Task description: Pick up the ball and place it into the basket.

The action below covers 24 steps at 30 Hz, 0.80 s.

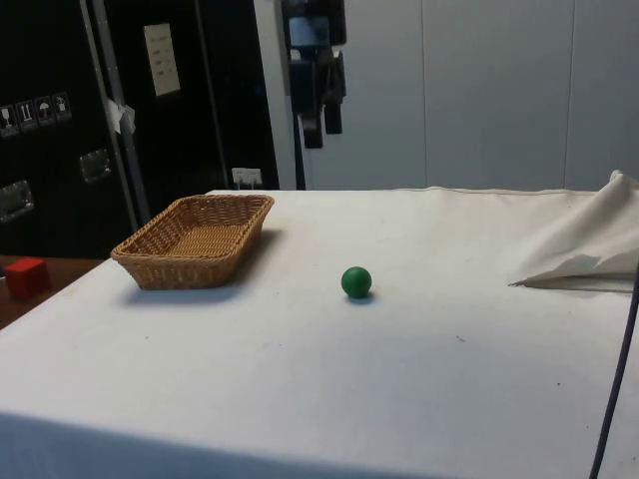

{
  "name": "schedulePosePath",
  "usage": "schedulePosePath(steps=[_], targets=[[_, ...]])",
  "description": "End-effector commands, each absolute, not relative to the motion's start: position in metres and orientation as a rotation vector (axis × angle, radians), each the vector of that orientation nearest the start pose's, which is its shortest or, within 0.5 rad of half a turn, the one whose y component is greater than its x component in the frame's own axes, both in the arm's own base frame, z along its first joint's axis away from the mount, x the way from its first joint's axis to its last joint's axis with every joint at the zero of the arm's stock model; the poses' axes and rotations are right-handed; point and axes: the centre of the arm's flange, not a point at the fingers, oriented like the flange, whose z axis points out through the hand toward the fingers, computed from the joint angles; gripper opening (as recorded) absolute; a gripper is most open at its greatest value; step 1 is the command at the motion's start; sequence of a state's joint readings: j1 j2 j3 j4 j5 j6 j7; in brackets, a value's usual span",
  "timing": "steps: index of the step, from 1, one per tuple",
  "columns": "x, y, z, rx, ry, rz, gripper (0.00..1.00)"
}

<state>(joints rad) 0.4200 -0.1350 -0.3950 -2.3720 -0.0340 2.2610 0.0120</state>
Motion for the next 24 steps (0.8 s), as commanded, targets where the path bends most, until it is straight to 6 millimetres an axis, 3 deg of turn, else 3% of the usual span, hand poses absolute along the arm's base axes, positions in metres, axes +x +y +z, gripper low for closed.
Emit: schedulePosePath(steps=[1, 24], targets=[[0.483, 0.011, 0.368, -3.108, -0.055, -0.027, 1.00], [0.470, 0.012, 0.293, -3.087, -0.021, -0.015, 1.00]])
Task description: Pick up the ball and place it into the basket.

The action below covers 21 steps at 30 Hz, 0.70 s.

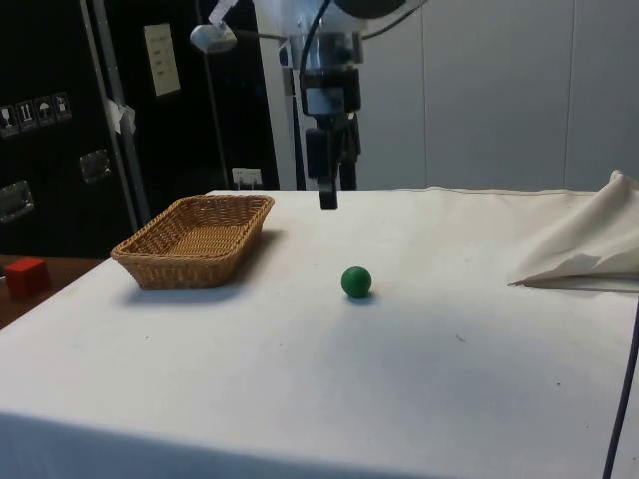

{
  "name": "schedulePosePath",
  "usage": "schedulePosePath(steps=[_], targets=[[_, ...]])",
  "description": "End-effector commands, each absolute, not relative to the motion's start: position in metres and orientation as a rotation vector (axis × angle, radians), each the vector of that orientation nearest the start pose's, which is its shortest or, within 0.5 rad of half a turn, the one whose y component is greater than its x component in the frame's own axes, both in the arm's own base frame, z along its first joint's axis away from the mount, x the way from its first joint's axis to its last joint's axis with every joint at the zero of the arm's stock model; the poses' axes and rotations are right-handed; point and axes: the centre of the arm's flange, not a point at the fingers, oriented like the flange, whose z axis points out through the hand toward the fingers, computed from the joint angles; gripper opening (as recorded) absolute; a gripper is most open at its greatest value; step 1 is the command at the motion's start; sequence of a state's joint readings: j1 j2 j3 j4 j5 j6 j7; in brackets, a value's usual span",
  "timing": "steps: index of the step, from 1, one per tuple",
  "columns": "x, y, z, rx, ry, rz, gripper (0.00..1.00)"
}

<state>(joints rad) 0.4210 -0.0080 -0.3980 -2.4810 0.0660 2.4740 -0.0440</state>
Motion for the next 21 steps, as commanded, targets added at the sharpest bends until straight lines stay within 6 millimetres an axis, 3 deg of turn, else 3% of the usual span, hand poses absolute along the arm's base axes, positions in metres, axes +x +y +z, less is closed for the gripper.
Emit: schedulePosePath(steps=[1, 21], targets=[[0.469, 0.012, 0.290, -3.086, -0.021, -0.016, 1.00], [0.461, 0.016, 0.241, -3.076, -0.016, -0.013, 1.00]])
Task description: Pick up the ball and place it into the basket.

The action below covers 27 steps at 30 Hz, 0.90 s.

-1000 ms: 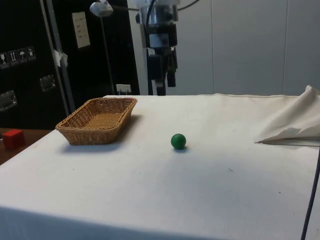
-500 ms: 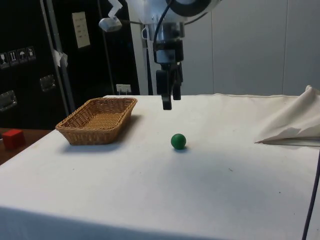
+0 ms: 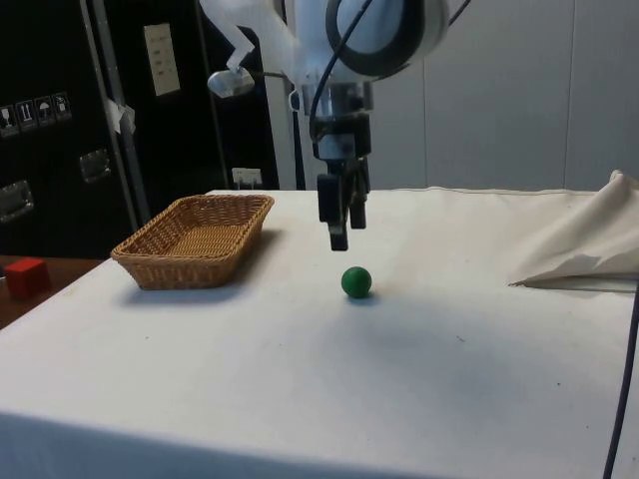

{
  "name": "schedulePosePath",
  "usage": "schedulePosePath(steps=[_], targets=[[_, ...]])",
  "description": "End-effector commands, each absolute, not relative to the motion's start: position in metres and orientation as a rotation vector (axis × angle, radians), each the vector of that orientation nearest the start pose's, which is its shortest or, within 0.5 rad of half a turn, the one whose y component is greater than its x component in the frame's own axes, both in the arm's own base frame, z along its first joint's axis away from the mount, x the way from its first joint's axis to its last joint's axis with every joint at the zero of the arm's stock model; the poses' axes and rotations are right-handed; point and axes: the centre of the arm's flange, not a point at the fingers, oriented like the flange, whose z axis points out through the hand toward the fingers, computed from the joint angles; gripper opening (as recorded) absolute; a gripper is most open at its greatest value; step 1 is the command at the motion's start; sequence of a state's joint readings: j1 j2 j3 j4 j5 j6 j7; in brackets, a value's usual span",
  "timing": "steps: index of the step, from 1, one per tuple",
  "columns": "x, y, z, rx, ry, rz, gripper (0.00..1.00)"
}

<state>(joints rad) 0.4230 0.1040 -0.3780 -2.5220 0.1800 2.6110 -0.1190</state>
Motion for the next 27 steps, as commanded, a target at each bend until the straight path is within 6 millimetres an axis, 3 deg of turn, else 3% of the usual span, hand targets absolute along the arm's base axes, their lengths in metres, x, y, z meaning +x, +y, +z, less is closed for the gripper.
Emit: schedulePosePath(steps=[1, 27], targets=[[0.461, 0.017, 0.239, -3.077, -0.017, -0.011, 1.00], [0.460, 0.034, 0.189, -3.109, -0.024, -0.027, 1.00]])
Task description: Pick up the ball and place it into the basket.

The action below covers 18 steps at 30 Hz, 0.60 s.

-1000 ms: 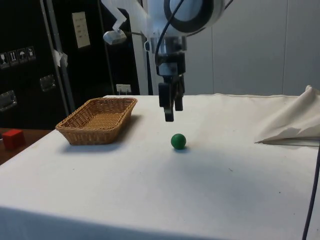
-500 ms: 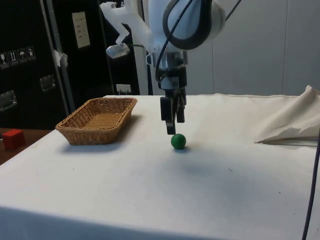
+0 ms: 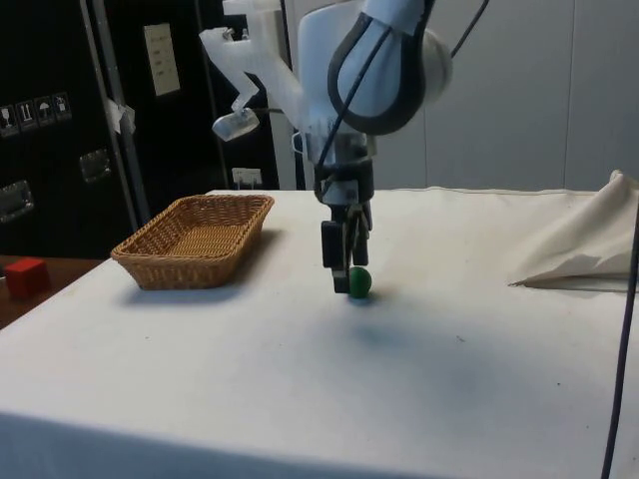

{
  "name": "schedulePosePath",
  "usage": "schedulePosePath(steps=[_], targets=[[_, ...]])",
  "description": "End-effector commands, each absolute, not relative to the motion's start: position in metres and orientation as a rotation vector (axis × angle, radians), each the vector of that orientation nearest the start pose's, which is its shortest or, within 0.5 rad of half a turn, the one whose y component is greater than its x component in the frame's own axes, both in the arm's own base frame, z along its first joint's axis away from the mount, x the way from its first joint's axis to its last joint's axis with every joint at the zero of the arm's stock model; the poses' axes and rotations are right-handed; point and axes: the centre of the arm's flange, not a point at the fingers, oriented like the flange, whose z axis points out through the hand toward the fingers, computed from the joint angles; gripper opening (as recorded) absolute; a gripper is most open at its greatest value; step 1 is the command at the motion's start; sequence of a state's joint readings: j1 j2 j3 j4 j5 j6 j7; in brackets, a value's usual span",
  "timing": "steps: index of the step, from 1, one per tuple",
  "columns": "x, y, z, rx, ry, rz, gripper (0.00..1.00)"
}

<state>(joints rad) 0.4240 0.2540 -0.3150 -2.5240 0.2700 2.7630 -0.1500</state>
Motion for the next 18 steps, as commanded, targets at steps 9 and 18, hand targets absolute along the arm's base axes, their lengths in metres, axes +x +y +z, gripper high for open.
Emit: schedulePosePath(steps=[9, 18], targets=[[0.461, 0.032, 0.176, -3.136, -0.050, -0.028, 1.00], [0.461, 0.032, 0.172, -3.142, -0.075, -0.019, 1.00]])
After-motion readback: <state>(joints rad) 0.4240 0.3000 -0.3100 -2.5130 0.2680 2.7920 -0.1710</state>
